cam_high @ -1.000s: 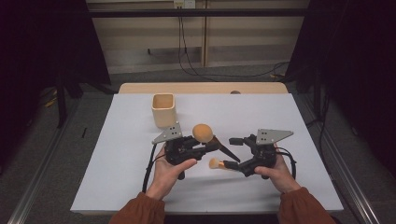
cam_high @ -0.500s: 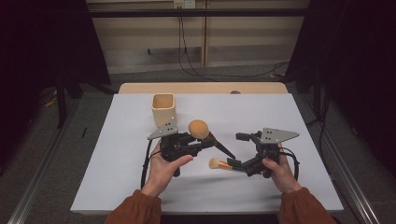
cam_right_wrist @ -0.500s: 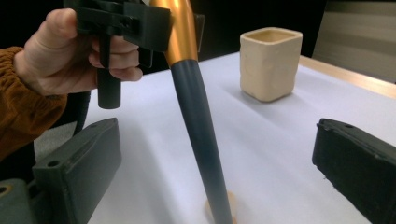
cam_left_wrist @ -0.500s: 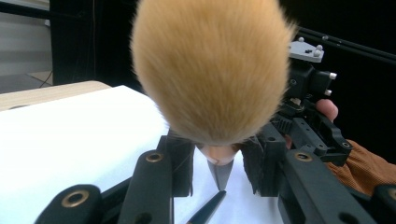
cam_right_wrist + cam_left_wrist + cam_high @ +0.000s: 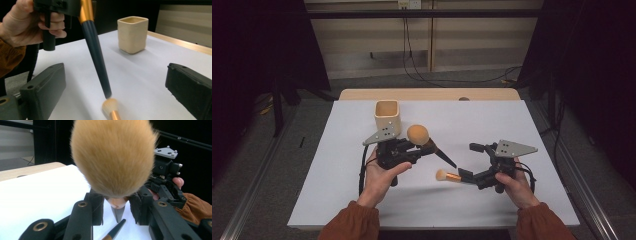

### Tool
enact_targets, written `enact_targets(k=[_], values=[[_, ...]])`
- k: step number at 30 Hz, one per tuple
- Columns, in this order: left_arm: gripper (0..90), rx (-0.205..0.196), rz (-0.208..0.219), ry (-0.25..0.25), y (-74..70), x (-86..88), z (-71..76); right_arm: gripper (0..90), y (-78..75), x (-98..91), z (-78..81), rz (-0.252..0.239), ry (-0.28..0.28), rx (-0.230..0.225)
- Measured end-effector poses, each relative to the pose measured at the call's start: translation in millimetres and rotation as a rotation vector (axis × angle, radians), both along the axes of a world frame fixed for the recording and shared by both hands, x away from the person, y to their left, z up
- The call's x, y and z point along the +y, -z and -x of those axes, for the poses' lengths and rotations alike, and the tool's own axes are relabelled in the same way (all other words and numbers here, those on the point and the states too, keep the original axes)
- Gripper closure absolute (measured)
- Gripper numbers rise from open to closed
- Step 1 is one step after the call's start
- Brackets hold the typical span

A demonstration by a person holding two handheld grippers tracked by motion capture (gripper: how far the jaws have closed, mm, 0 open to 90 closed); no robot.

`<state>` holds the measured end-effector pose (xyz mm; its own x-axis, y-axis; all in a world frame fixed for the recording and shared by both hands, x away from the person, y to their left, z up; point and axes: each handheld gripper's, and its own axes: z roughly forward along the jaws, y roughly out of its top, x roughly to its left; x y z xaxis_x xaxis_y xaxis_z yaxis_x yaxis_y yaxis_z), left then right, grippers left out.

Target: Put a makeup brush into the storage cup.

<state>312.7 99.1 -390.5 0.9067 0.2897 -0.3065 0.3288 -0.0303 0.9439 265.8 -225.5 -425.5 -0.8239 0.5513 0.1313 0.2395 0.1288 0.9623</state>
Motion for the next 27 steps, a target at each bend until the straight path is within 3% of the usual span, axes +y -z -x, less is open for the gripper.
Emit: enact_targets(k=[6,14,18,22,27], values=[[66.2,-0.005,-0.021,-0.016,-6.4,6.3,-1.5,2.8,1.1,-9.0,3.5,0.023,0.046,0.010],[66.3,-0.015,-0.053,-0.017,-9.5,15.2,-3.4,3.0,4.3,-18.4,6.5,0.009,0.088,0.022],[66.3,-0.015,-0.062,-0.030,-10.5,19.2,-5.4,2.0,5.7,-19.7,8.8,-0.003,0.115,0.001],[66.3,-0.023,-0.076,-0.039,-14.9,22.6,-7.5,2.5,8.9,-22.1,12.4,0.025,0.156,-0.035],[66.3,-0.025,-0.087,-0.053,-19.5,27.0,-10.4,2.6,11.8,-26.9,16.3,0.003,0.192,-0.057]])
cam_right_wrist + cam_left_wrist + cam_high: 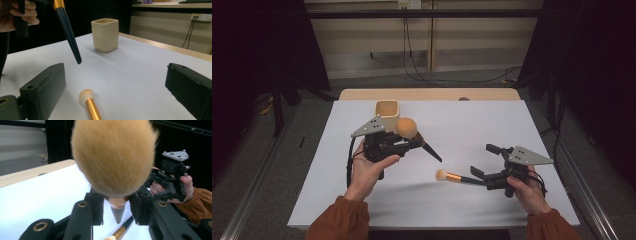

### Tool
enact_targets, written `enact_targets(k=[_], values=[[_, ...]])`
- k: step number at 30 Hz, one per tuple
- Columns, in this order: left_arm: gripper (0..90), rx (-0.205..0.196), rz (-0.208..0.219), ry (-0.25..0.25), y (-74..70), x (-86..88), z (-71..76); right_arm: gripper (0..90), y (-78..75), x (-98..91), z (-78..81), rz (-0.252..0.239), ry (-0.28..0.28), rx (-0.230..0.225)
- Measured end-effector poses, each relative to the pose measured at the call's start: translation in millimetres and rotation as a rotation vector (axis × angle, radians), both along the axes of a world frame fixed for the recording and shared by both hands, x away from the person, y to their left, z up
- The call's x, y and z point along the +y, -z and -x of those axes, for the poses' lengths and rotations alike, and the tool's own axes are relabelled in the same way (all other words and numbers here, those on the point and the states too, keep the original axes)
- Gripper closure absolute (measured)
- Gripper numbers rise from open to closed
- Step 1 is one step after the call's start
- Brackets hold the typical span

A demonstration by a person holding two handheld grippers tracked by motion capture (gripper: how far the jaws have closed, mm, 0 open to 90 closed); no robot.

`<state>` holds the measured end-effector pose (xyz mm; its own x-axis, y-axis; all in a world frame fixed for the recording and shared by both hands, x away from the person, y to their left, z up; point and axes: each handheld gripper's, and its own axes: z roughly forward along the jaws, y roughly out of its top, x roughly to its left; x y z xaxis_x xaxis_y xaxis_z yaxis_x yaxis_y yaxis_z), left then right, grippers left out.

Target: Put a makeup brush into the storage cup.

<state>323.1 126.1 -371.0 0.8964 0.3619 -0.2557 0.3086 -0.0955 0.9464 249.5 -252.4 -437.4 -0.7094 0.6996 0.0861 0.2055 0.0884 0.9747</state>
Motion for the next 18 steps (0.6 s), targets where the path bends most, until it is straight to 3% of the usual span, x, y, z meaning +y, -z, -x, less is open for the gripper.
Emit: enact_targets(k=[4,9,14,18], values=[[66.3,0.000,-0.023,-0.015,-0.9,4.2,-3.4,2.3,2.7,-4.3,3.4,-0.002,0.031,-0.020],[66.3,-0.011,-0.028,-0.047,-8.2,12.4,-8.1,2.3,7.0,-8.8,7.9,0.010,0.034,-0.009],[66.3,-0.026,-0.038,-0.081,-16.1,21.5,-14.8,0.7,7.7,-15.5,11.9,0.019,0.078,-0.012],[66.3,-0.019,-0.033,-0.151,-17.2,30.2,-23.0,0.7,9.4,-22.1,15.7,0.018,0.109,-0.010]])
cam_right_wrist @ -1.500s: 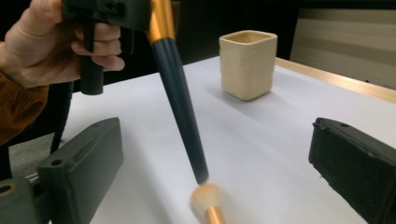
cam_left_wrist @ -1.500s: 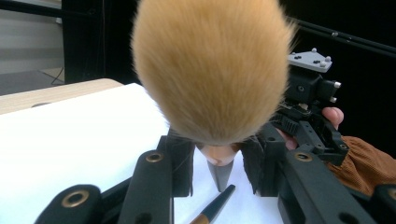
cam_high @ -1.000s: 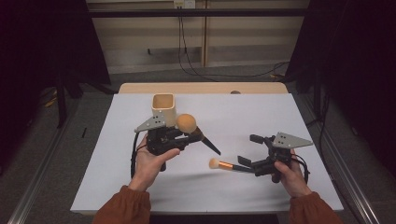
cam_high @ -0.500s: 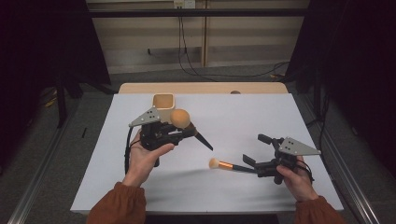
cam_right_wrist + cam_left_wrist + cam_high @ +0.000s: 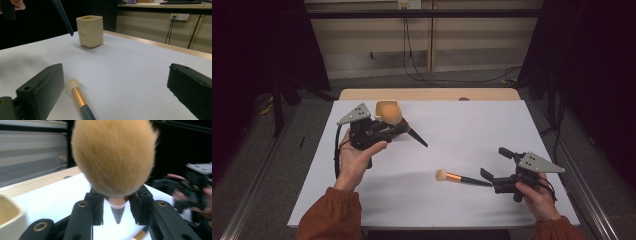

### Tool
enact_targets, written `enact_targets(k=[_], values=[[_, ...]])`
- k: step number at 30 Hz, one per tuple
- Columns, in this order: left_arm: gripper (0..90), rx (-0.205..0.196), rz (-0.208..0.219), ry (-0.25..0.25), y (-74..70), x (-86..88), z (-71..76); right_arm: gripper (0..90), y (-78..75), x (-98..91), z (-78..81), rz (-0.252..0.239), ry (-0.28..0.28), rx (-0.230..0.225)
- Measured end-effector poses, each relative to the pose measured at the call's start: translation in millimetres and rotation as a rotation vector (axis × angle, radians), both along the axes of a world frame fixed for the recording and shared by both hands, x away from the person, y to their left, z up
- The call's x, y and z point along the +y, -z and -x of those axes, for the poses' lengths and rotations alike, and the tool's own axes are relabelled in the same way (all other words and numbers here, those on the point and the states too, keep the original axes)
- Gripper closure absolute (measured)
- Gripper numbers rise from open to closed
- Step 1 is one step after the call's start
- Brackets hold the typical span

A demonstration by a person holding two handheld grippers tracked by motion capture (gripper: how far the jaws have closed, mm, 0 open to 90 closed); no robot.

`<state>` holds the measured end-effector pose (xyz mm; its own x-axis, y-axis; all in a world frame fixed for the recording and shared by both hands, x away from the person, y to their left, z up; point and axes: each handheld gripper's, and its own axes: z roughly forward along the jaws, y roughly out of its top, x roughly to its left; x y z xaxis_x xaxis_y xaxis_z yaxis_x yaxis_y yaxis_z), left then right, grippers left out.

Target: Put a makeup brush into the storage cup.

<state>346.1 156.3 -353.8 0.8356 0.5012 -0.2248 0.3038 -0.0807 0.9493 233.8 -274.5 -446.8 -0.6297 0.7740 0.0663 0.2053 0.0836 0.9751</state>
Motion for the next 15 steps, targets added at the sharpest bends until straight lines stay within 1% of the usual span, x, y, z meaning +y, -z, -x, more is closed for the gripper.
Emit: enact_targets(k=[1,2,3,4,6,8,9,11,12,15], values=[[66.3,0.003,0.006,-0.006,0.8,1.6,-2.0,0.7,0.4,-1.4,1.1,0.001,0.007,-0.005],[66.3,0.005,0.000,-0.017,1.1,3.2,-3.4,0.7,0.7,-2.4,2.5,0.002,0.009,-0.006],[66.3,0.008,0.000,-0.021,1.1,4.8,-4.6,0.7,1.1,-3.5,3.5,0.007,0.018,-0.017],[66.3,0.009,0.006,-0.023,1.1,5.9,-5.3,0.6,1.4,-4.4,4.6,0.009,0.028,-0.017],[66.3,0.005,0.001,-0.029,0.4,7.8,-5.4,0.5,2.6,-6.3,5.9,0.009,0.051,-0.009],[66.3,0.003,-0.001,-0.035,-0.2,9.3,-5.0,0.2,4.3,-7.9,7.0,0.008,0.069,-0.025],[66.3,0.006,-0.003,-0.036,-0.7,10.1,-5.3,0.2,5.0,-8.6,7.9,0.015,0.088,-0.036],[66.3,0.002,-0.002,-0.040,-1.5,11.2,-6.3,0.1,5.2,-9.4,8.8,0.013,0.089,-0.033],[66.3,0.004,-0.010,-0.045,-2.7,12.0,-6.8,0.1,5.5,-9.6,9.2,0.015,0.090,-0.032],[66.3,-0.002,-0.013,-0.053,-7.1,13.7,-9.2,0.1,6.8,-10.0,9.9,0.018,0.089,-0.032]])
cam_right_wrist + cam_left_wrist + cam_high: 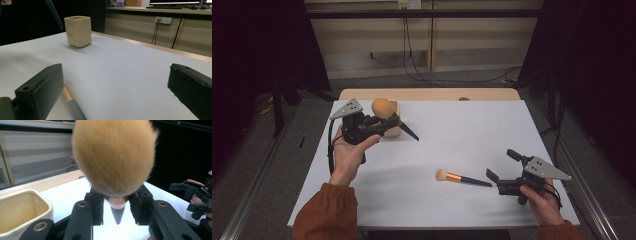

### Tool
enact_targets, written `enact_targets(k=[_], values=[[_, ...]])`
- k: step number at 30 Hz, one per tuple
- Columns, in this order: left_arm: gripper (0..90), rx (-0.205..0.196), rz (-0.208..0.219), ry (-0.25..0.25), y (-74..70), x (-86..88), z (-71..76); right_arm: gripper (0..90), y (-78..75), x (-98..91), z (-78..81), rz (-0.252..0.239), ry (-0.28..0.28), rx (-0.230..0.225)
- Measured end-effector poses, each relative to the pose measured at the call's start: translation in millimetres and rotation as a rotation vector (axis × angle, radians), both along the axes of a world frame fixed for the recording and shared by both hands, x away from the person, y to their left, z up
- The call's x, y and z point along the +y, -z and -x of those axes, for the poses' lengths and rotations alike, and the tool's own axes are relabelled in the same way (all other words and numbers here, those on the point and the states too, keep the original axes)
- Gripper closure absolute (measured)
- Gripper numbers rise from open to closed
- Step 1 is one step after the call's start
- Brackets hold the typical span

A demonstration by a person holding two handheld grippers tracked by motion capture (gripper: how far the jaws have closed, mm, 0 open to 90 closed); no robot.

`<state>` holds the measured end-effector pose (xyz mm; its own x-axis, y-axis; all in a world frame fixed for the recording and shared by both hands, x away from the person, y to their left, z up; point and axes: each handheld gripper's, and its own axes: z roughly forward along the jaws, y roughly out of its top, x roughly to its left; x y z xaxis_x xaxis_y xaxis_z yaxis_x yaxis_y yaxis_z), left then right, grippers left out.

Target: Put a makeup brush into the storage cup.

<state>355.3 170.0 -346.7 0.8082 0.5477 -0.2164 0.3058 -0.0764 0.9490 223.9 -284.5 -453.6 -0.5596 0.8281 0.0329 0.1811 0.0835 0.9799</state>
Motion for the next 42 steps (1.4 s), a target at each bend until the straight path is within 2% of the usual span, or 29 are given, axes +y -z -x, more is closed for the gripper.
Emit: enact_targets(k=[2,4,6,11,12,14,21,28,32,37,42], values=[[66.3,-0.005,-0.001,-0.024,-3.3,1.5,-1.7,0.1,1.0,-0.5,0.1,0.002,0.001,-0.005],[66.3,-0.010,0.019,-0.035,-7.1,4.7,-5.5,0.1,2.1,-1.1,0.8,0.007,0.004,-0.006],[66.3,-0.022,0.006,-0.042,-10.4,6.8,-8.6,0.1,2.9,-1.3,1.3,0.007,0.008,-0.004],[66.3,-0.040,0.009,-0.065,-13.0,10.5,-14.2,0.1,3.5,-2.0,1.9,0.010,0.007,-0.013],[66.3,-0.049,0.027,-0.065,-12.4,11.9,-16.1,0.1,3.6,-2.1,1.8,0.009,0.006,-0.013],[66.3,-0.057,0.014,-0.078,-12.6,13.9,-18.5,0.3,4.0,-2.3,1.7,0.011,0.007,-0.013],[66.3,-0.056,0.026,-0.104,-16.2,20.3,-27.7,0.3,4.2,-4.3,1.0,0.012,0.018,-0.007],[66.4,-0.073,0.008,-0.143,-23.3,26.4,-35.4,0.2,4.3,-4.1,0.9,0.017,0.016,-0.011],[66.4,-0.078,0.012,-0.167,-25.7,31.6,-40.9,0.2,4.5,-3.9,0.4,0.020,0.008,-0.010],[66.4,-0.093,-0.012,-0.171,-23.8,34.3,-47.3,0.1,4.8,-3.2,0.5,0.018,-0.004,-0.007],[66.4,-0.101,-0.012,-0.196,-23.5,38.1,-52.5,0.0,5.3,-2.7,0.9,0.021,-0.011,-0.005]])
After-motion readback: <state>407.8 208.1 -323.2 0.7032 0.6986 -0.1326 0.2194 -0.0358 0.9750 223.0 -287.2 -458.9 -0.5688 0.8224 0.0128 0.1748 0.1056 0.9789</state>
